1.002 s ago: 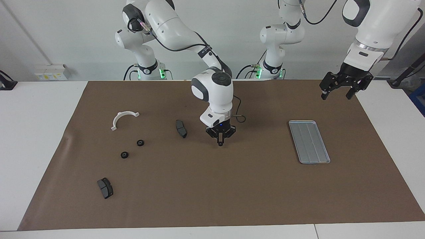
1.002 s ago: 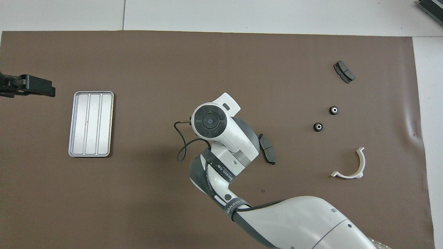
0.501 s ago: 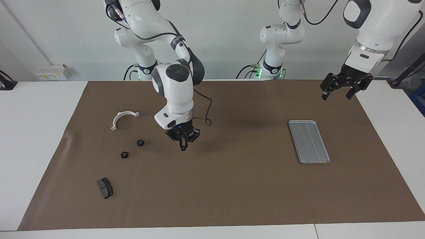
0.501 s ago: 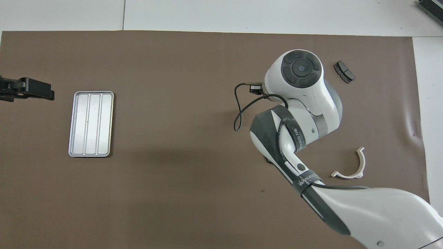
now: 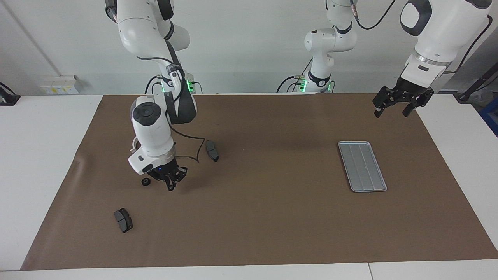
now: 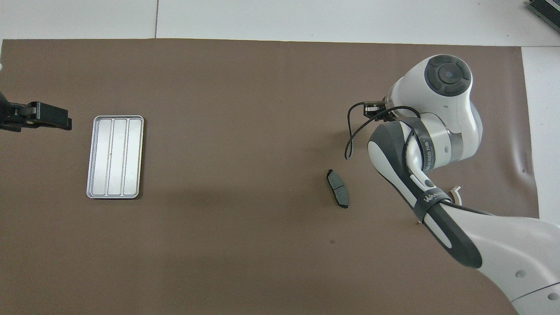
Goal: Place bearing gear from tray to pile
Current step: 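Carry the last gear to the pile and open the right gripper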
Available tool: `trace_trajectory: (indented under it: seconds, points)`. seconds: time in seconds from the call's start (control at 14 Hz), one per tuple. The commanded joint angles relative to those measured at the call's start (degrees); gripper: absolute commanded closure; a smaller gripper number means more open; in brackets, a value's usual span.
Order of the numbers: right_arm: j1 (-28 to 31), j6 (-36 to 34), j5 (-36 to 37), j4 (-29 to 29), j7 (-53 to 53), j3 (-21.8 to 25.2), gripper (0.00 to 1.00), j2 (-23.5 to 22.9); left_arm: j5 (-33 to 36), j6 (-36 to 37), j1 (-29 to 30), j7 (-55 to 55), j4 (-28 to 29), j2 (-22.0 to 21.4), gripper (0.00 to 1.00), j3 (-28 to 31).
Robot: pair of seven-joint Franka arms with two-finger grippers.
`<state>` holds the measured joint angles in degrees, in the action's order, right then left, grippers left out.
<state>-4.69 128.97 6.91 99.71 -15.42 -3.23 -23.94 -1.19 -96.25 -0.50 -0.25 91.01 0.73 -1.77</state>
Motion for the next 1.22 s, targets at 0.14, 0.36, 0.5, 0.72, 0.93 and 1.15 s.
trace_trajectory:
  seconds: [0.14, 0.36, 0.5, 0.72, 0.93, 1.15]
  points:
    - [3.63, 2.85, -1.11, 2.33, 4.69, -1.08, 1.0, -1.37, 0.66, 0.36, 0.06, -0.8, 1.54, -1.52, 0.0, 0.18]
    - [3.72, 6.28, -1.11, 5.05, 4.61, -1.08, 1.0, -1.54, 0.66, 0.36, 0.06, -0.8, 1.54, -1.61, 0.0, 0.18]
    - [3.98, 7.26, -1.11, 5.5, 4.87, -0.99, 0.95, -1.9, 0.66, 0.36, 0.06, -0.8, 1.54, -1.61, 0.0, 0.18]
    - [3.99, 6.56, -1.11, 5.15, 4.78, -0.99, 0.0, -1.29, 0.66, 0.36, 0.06, -0.8, 1.54, -1.61, 0.0, 0.18]
    - [3.37, 4.37, -1.11, 4.53, 3.99, -0.99, 0.0, 1.17, 0.66, 0.36, 0.06, -0.8, 1.54, -1.61, 0.0, 0.18]
    - [3.81, 1.56, -1.11, 4.09, 3.73, -0.73, 0.0, 6.0, 0.66, 0.36, 0.06, -0.8, 1.54, -1.61, 0.0, 0.18]
